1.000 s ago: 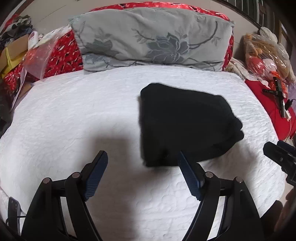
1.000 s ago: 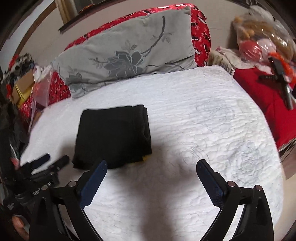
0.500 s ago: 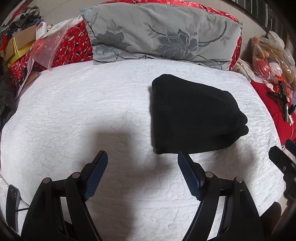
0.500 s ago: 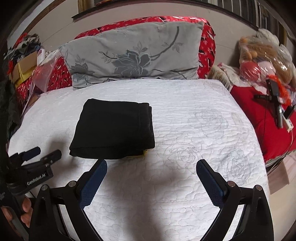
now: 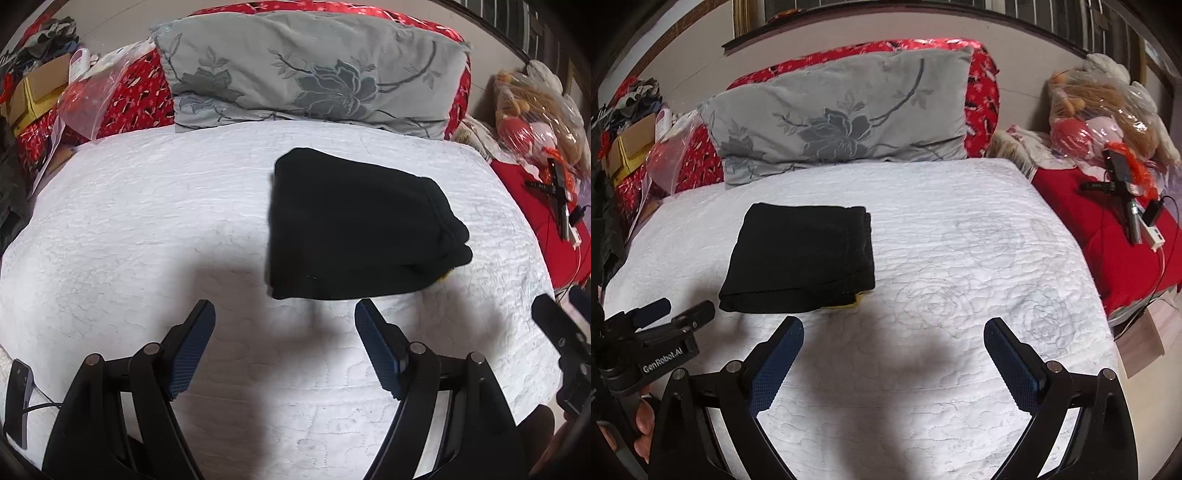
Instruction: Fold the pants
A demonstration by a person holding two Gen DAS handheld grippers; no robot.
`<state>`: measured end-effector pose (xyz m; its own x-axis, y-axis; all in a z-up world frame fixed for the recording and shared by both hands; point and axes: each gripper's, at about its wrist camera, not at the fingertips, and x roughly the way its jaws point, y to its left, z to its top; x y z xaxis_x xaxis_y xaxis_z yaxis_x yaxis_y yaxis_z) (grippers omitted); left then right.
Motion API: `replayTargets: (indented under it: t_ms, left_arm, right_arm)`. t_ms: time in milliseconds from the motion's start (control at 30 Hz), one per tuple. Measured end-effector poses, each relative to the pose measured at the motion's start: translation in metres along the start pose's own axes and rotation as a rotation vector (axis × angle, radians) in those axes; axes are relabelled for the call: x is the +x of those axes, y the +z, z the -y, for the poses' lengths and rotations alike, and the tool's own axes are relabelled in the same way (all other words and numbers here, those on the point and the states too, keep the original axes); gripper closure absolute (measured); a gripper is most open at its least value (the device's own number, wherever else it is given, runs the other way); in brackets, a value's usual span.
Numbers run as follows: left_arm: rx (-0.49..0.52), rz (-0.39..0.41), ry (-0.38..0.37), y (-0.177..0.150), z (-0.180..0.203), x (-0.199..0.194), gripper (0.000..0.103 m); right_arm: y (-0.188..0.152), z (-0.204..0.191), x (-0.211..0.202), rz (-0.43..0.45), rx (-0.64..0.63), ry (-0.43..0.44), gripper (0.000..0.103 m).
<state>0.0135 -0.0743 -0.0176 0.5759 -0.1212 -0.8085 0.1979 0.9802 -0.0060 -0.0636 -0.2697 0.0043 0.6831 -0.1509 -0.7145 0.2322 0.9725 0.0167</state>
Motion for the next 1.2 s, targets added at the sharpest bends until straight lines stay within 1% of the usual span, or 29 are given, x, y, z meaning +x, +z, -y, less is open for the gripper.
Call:
replayTargets:
  t_ms: [167,267,433,800,1033,1200]
  left_arm:
    - [0.007,-0.007,-0.008,-0.004,0.01,-0.001,0.025]
    - [0.016,0.001,-0.006,-0.005,0.015,-0.003,0.025]
    - [0.029,0.009,-0.002,-0.006,0.022,-0.005,0.025]
    - [0.02,-0.011,0.006,-0.017,0.039,-0.003,0.025]
    - [0.023,-0.018,0.025,-0.028,0.04,0.002,0.025]
    - [0.015,-0.025,0.034,-0.027,0.041,0.006,0.025]
  right_arm:
    - [0.001,0.003,-0.009,0.041,-0.014,-0.024,0.002]
    - [0.0,0.008,-0.008,0.034,0.0,-0.023,0.002]
    - [-0.005,0.016,-0.007,0.024,0.004,-0.044,0.002]
    - [-0.01,0.031,-0.006,0.024,0.024,-0.069,0.002]
    - [-0.014,0.034,-0.002,0.012,0.014,-0.067,0.002]
    - [-0.017,0.036,0.001,0.004,0.016,-0.072,0.002]
